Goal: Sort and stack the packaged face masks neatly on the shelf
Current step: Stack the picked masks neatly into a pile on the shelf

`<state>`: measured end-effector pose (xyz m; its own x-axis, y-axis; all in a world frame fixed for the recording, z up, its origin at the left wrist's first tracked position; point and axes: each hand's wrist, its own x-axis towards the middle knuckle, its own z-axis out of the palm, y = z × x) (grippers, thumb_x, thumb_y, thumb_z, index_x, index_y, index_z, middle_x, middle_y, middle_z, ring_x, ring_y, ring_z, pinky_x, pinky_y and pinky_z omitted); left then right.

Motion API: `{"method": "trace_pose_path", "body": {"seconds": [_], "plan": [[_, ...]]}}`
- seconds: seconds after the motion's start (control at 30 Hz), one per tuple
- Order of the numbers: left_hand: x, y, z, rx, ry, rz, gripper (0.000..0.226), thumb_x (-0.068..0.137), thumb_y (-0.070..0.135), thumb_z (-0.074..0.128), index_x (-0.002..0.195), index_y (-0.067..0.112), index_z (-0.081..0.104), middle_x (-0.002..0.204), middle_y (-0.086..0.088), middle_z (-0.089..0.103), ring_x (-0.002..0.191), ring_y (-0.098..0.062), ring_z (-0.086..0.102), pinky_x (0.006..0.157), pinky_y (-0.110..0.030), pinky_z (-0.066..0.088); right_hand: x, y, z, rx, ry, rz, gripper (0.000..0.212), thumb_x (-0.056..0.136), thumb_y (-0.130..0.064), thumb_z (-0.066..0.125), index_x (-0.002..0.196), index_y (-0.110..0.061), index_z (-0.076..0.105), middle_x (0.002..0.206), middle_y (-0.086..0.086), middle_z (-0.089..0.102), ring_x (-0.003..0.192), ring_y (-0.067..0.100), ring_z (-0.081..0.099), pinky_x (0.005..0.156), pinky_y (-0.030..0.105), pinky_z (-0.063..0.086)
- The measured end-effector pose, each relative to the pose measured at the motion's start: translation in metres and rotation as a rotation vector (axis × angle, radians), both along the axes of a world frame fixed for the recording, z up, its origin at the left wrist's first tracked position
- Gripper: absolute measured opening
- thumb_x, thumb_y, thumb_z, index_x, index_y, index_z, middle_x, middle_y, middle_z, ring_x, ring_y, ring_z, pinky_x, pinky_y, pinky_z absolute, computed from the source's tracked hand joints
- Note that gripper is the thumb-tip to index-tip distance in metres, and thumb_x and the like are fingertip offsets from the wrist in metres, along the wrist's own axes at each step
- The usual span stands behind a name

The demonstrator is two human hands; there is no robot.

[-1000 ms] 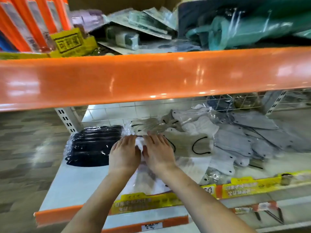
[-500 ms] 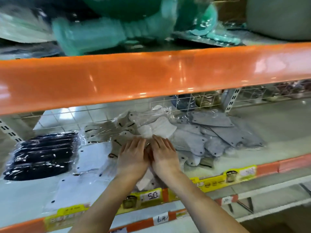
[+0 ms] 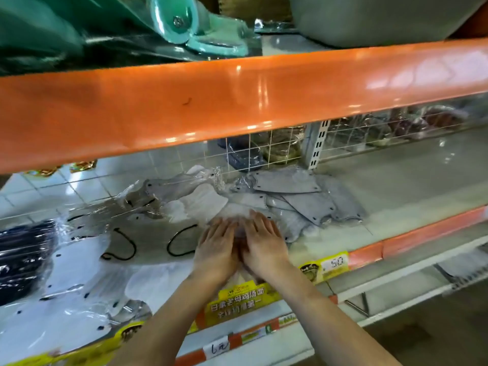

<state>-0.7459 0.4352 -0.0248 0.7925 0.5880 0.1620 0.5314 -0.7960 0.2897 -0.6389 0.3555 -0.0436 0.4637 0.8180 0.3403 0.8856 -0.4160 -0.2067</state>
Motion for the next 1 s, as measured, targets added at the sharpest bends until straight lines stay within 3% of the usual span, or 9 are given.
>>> {"method": "trace_pose_path", "body": {"seconds": [0.2,0.3,0.57,0.73,0.83,0.9,1.0], "plan": [[0.006,-0.007,-0.017,-0.022,-0.016,0.013,0.055,0.072,0.029,0.045,0.122,0.013,0.063,0.132,-0.010,0.058,0.126,-0.030,0.051,0.100,-0.049,0.039,0.014,-0.013,-0.024,-0.045,0.038,-0.067,0.084,0.056,-0.042,0.081,0.124,0.000,0.057,0.127,0.023,0.058,0.118,0.040,0.056,0.092,0.046,0.049],[0.007,-0.007,-0.019,-0.030,-0.027,0.047,0.056,0.074,0.034,0.040,0.119,0.013,0.065,0.127,-0.009,0.062,0.122,-0.029,0.055,0.098,-0.049,0.042,0.014,-0.012,-0.025,0.013,0.016,-0.065,0.072,0.061,-0.038,0.083,0.120,-0.002,0.061,0.124,0.021,0.060,0.116,0.037,0.058,0.090,0.044,0.051],[0.007,-0.006,-0.017,-0.004,-0.030,0.054,0.052,0.072,0.033,0.041,0.110,0.013,0.069,0.116,-0.007,0.068,0.107,-0.025,0.065,0.089,-0.044,0.050,0.022,-0.008,-0.025,0.178,-0.174,-0.065,0.041,0.056,-0.011,0.087,0.092,-0.005,0.068,0.084,0.008,0.068,0.079,0.026,0.067,0.068,0.033,0.056],[0.008,-0.004,-0.014,-0.122,-0.044,0.086,0.061,0.081,0.042,0.037,0.133,0.015,0.053,0.136,-0.004,0.054,0.127,-0.024,0.048,0.105,-0.036,0.033,0.025,-0.013,-0.005,0.263,-0.061,0.007,0.040,0.056,-0.008,0.084,0.092,-0.016,0.068,0.068,-0.003,0.065,0.064,0.020,0.065,0.062,0.028,0.051],[0.013,0.002,-0.007,-0.213,-0.115,0.119,0.043,0.094,0.034,0.051,0.133,0.017,0.052,0.132,-0.007,0.055,0.122,-0.027,0.049,0.099,-0.036,0.037,0.024,-0.013,0.008,0.354,0.165,0.059,0.027,0.075,-0.024,0.070,0.101,-0.017,0.064,0.076,-0.001,0.067,0.074,0.025,0.066,0.068,0.036,0.051],[0.016,0.003,0.001,-0.254,-0.169,0.162,0.030,0.096,0.025,0.049,0.124,0.018,0.057,0.122,-0.008,0.061,0.110,-0.027,0.057,0.086,-0.035,0.045,0.022,-0.013,0.016,0.435,0.376,0.118,0.034,0.082,-0.032,0.060,0.111,-0.015,0.061,0.088,-0.003,0.067,0.089,0.023,0.063,0.077,0.036,0.049],[0.018,0.004,0.012,-0.314,-0.269,0.231,0.017,0.097,0.016,0.046,0.102,0.017,0.062,0.096,-0.005,0.068,0.090,-0.026,0.063,0.063,-0.031,0.039,0.019,-0.010,0.027,0.598,0.433,0.152,0.044,0.079,-0.019,0.069,0.121,-0.009,0.056,0.106,0.000,0.062,0.106,0.016,0.052,0.092,0.015,0.038]]}}
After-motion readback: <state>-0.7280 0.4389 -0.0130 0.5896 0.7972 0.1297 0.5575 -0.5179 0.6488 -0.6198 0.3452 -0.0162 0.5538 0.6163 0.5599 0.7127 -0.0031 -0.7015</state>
